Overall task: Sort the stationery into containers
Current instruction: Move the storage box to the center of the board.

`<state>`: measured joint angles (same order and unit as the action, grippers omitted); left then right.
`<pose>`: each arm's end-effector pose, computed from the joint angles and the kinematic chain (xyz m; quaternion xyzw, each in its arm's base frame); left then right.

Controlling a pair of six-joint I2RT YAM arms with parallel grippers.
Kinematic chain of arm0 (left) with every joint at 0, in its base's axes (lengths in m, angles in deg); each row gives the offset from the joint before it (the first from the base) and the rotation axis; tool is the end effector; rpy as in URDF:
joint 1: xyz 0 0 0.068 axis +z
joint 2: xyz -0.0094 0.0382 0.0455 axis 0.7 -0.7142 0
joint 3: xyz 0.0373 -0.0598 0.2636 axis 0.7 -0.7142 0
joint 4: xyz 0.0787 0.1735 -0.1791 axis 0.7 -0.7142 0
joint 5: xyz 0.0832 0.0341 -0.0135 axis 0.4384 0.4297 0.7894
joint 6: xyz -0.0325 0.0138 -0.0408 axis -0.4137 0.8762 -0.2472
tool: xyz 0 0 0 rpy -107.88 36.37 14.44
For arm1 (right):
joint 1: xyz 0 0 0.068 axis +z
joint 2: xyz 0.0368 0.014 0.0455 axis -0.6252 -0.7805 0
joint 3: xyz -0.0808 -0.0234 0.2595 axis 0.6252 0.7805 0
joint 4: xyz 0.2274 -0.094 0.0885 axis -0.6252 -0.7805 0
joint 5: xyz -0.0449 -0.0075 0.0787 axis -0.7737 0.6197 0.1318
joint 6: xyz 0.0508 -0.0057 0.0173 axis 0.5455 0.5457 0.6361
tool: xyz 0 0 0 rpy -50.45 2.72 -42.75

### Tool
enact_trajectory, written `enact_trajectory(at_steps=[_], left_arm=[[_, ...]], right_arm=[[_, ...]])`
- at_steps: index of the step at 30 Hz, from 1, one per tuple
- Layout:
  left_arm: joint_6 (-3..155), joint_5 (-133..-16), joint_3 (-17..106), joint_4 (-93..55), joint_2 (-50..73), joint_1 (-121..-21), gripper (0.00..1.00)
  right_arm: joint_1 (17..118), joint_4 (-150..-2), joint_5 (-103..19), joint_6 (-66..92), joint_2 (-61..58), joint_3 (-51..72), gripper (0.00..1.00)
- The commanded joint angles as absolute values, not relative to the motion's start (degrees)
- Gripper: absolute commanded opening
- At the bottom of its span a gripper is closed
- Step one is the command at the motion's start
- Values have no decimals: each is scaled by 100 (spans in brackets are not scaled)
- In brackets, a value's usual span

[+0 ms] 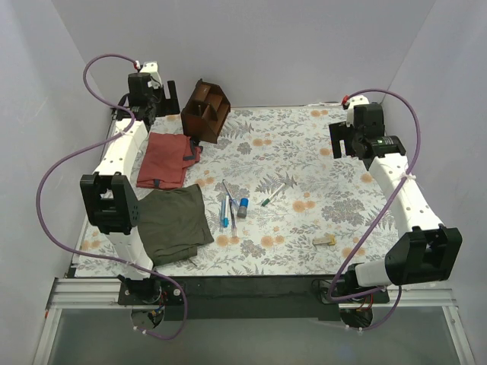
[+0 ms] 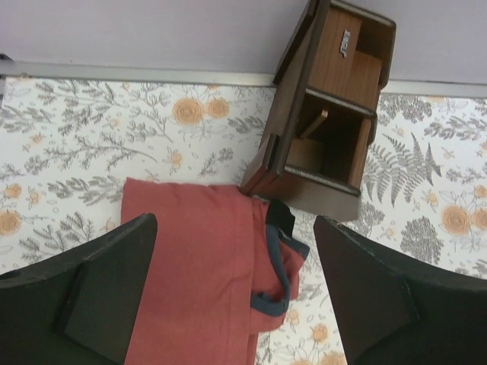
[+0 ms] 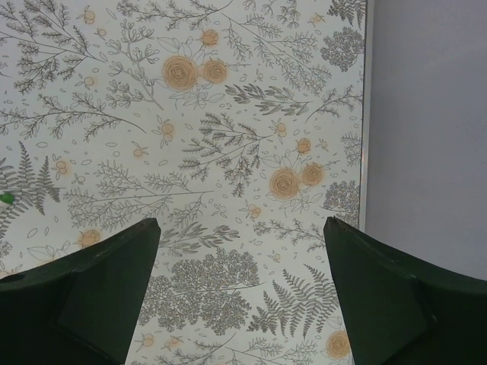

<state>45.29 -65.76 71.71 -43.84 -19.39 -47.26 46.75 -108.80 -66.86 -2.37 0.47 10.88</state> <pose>0.4385 -0.0214 0.3445 -0.2944 0.8116 -0.1907 0.4672 0.3027 0.0325 0.3521 -0.0641 0.8846 -0.1328 0.4423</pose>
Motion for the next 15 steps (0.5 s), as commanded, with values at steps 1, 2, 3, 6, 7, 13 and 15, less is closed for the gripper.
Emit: enact_trajectory(at_steps=[1, 2, 3, 6, 7, 13, 15], left_arm=[[4648, -6423, 7644, -4459, -2123, -4733, 85], [4675, -6441, 7723, -4459, -2176, -4733, 86], [4710, -6423, 7750, -4459, -2194, -4733, 86], [4754, -6379, 7907, -4459, -2299, -4733, 86], [4763, -6371, 7943, -4459, -2317, -4733, 86], [4762, -6318, 8048, -4380, -2413, -4724, 86], [4964, -6274, 8302, -4353, -2710, -4724, 85]], right_arm=[[4713, -10773, -6740, -133, -46, 719, 98], [4713, -10764, -6766, -168, -63, 711, 98], [4713, -10669, -6792, -334, -81, 728, 98], [4713, -10554, -6732, -781, -73, 772, 98], [4713, -10536, -6522, -853, -55, 781, 98], [4713, -10501, -5284, -1345, 208, 842, 98], [4713, -10501, -5053, -1434, 209, 773, 97]])
